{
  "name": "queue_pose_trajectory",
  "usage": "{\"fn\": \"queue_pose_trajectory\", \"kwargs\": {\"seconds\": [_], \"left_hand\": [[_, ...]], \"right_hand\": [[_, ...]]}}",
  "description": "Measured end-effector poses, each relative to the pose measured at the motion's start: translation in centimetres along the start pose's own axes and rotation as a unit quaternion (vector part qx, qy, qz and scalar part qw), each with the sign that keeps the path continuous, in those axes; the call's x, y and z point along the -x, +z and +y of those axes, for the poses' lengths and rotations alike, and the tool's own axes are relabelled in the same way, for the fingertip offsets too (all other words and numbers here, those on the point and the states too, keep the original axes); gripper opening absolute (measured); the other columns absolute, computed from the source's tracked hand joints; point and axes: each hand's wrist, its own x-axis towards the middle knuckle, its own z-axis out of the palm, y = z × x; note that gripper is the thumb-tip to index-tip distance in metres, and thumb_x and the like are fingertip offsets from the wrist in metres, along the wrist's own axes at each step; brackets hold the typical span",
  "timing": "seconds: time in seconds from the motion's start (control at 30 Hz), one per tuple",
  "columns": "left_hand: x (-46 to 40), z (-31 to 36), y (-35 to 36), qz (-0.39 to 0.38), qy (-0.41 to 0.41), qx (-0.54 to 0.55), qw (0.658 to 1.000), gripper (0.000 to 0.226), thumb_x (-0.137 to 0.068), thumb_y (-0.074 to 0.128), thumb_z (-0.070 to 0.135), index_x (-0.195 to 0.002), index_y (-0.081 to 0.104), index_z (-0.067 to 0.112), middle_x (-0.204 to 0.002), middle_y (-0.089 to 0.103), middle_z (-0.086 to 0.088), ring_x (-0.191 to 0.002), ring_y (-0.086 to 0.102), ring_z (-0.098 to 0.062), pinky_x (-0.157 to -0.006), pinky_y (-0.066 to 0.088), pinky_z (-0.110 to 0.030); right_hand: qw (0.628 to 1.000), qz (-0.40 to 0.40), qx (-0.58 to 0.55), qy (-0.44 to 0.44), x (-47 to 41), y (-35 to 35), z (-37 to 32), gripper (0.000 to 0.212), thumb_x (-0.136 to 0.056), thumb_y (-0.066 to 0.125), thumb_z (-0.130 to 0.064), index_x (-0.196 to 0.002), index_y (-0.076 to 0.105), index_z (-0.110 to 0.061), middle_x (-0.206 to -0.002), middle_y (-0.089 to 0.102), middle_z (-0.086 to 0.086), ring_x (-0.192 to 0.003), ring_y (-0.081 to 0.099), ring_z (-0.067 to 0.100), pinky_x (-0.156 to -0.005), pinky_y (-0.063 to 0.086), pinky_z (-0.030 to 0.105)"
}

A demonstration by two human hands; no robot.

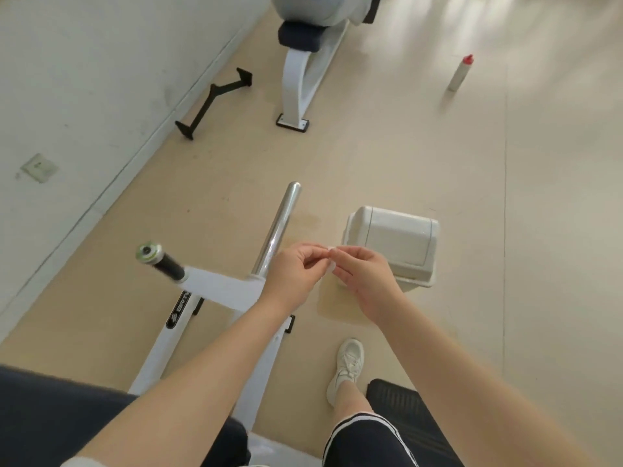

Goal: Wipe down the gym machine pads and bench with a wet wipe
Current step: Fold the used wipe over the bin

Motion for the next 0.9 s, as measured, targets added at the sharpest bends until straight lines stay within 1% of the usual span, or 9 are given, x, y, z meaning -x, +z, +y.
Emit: {"fn": "queue_pose_trajectory", "kwargs": {"seconds": [0.1, 0.2, 0.3, 0.4, 0.53, 0.63, 0.73, 0.83, 0.9], "left_hand": [[-5.8, 0.5, 3.6, -0.038, 0.001, -0.041, 0.998, 0.012, -0.086, 0.059, 0.006, -0.088, 0.071, 0.010, -0.088, 0.063, 0.008, -0.076, 0.059, 0.006, -0.074, 0.045, -0.005], [-11.1, 1.0, 7.1, -0.100, 0.006, -0.092, 0.991, 0.015, -0.088, 0.056, 0.008, -0.091, 0.069, 0.014, -0.084, 0.065, 0.007, -0.072, 0.057, 0.010, -0.070, 0.042, -0.004], [-14.9, -0.4, 10.2, -0.113, 0.013, -0.155, 0.981, 0.023, -0.089, 0.053, 0.010, -0.109, 0.063, 0.012, -0.104, 0.065, 0.000, -0.094, 0.059, -0.008, -0.084, 0.043, -0.016], [-17.6, -3.3, 12.7, -0.126, -0.004, -0.228, 0.965, 0.034, -0.091, 0.049, 0.013, -0.125, 0.052, 0.013, -0.122, 0.056, -0.003, -0.107, 0.053, -0.014, -0.089, 0.039, -0.022], [-21.5, -7.7, 16.2, -0.189, -0.002, -0.382, 0.905, 0.051, -0.093, 0.047, 0.022, -0.141, 0.030, 0.014, -0.144, 0.033, -0.001, -0.128, 0.038, -0.019, -0.102, 0.034, -0.031], [-24.7, -11.6, 18.9, -0.202, 0.018, -0.505, 0.839, 0.066, -0.092, 0.048, 0.027, -0.145, 0.013, 0.013, -0.154, 0.013, -0.006, -0.142, 0.012, -0.023, -0.113, 0.013, -0.032], [-27.7, -16.0, 21.8, -0.225, 0.026, -0.555, 0.800, 0.084, -0.089, 0.053, 0.033, -0.147, -0.005, 0.014, -0.156, -0.009, -0.008, -0.144, -0.006, -0.024, -0.116, 0.001, -0.033], [-30.4, -20.4, 23.8, -0.199, 0.099, -0.597, 0.771, 0.100, -0.083, 0.061, 0.035, -0.146, -0.013, 0.014, -0.156, -0.014, -0.009, -0.144, -0.008, -0.026, -0.115, -0.005, -0.035], [-31.7, -23.2, 24.5, -0.127, 0.211, -0.622, 0.743, 0.109, -0.067, 0.073, 0.022, -0.147, -0.002, 0.017, -0.154, -0.001, -0.009, -0.140, 0.005, -0.030, -0.114, -0.002, -0.037]], "right_hand": [[0.999, 0.008, -0.026, 0.020, -4.1, -4.0, -2.6, 0.010, -0.083, 0.065, -0.006, -0.090, 0.059, -0.006, -0.087, 0.062, 0.010, -0.079, 0.062, 0.016, -0.072, 0.052, 0.020], [0.999, 0.039, -0.002, 0.030, -7.9, -8.3, -4.8, 0.012, -0.084, 0.063, 0.000, -0.089, 0.056, -0.009, -0.086, 0.061, 0.008, -0.074, 0.060, 0.015, -0.069, 0.050, 0.021], [0.996, 0.083, 0.025, 0.031, -11.7, -12.1, -5.3, 0.019, -0.083, 0.062, 0.003, -0.094, 0.056, -0.012, -0.094, 0.058, 0.009, -0.078, 0.059, 0.019, -0.071, 0.049, 0.023], [0.990, 0.132, 0.037, 0.044, -14.5, -15.2, -4.9, 0.027, -0.083, 0.063, 0.000, -0.105, 0.055, -0.013, -0.099, 0.059, 0.007, -0.085, 0.058, 0.019, -0.075, 0.046, 0.022], [0.972, 0.212, 0.088, 0.036, -18.5, -18.8, -3.1, 0.027, -0.081, 0.067, -0.003, -0.105, 0.060, -0.013, -0.091, 0.060, 0.002, -0.083, 0.057, 0.013, -0.067, 0.041, 0.016], [0.959, 0.253, 0.122, 0.031, -21.8, -21.3, -0.3, 0.024, -0.080, 0.066, -0.003, -0.102, 0.061, -0.013, -0.083, 0.058, -0.002, -0.076, 0.055, 0.009, -0.064, 0.041, 0.017], [0.942, 0.272, 0.194, 0.019, -24.8, -23.6, 3.4, 0.019, -0.080, 0.066, -0.006, -0.088, 0.060, -0.022, -0.081, 0.058, -0.006, -0.080, 0.055, 0.012, -0.066, 0.042, 0.020], [0.927, 0.268, 0.262, 0.006, -27.5, -25.1, 7.2, 0.017, -0.081, 0.065, -0.009, -0.082, 0.057, -0.024, -0.077, 0.058, -0.008, -0.074, 0.054, 0.011, -0.060, 0.042, 0.015], [0.915, 0.250, 0.316, 0.001, -28.9, -25.5, 9.2, 0.013, -0.083, 0.062, -0.008, -0.085, 0.057, -0.019, -0.078, 0.056, -0.008, -0.069, 0.052, 0.007, -0.054, 0.039, 0.007]]}}
